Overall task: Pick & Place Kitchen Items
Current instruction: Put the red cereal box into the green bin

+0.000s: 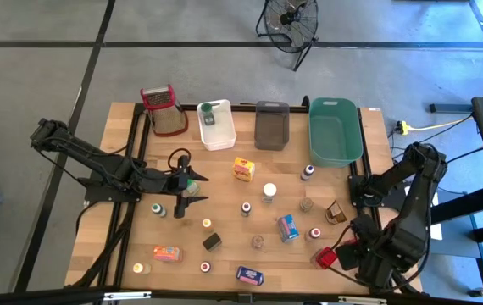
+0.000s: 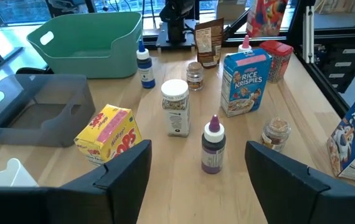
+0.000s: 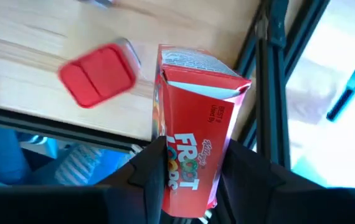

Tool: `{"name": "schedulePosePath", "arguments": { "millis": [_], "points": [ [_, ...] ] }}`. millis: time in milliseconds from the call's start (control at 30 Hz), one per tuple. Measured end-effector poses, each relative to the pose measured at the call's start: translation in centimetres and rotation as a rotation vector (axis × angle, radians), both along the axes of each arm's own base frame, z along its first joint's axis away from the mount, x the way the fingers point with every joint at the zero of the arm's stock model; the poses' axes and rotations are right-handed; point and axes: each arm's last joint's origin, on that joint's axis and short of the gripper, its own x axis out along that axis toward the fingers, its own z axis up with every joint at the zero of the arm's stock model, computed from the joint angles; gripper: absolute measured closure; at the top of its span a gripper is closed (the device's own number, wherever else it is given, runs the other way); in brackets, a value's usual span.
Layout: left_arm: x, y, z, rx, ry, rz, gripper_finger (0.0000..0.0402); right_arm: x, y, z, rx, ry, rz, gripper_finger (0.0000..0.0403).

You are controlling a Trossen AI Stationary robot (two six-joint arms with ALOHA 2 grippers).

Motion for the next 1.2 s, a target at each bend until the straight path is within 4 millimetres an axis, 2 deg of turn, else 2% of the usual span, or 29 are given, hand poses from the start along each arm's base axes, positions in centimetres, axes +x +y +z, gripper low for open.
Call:
{"name": "schedulePosePath", "arguments": {
  "millis": [267, 467, 767, 1200],
  "points": [
    [0.0, 0.0, 0.0, 0.001, 0.0, 0.0, 0.0148, 1.2, -1.3, 2.4, -0.087, -0.283, 0.214, 0.0259],
    [0.0, 0.0, 0.0, 0.001, 0.0, 0.0, 0.0146, 3.4, -3.8, 3.3, -0.199, -0.383, 0.392, 0.0259],
    [0.0, 0.0, 0.0, 0.002, 0.0, -0.001, 0.0148, 6.5, -10.4, 5.4, -0.343, -0.426, 0.519, 0.0259],
    [0.0, 0.0, 0.0, -0.009, 0.0, -0.004, 0.0146, 8.0, -19.1, 10.5, -0.486, -0.464, 0.593, 0.0259]
  ]
}}
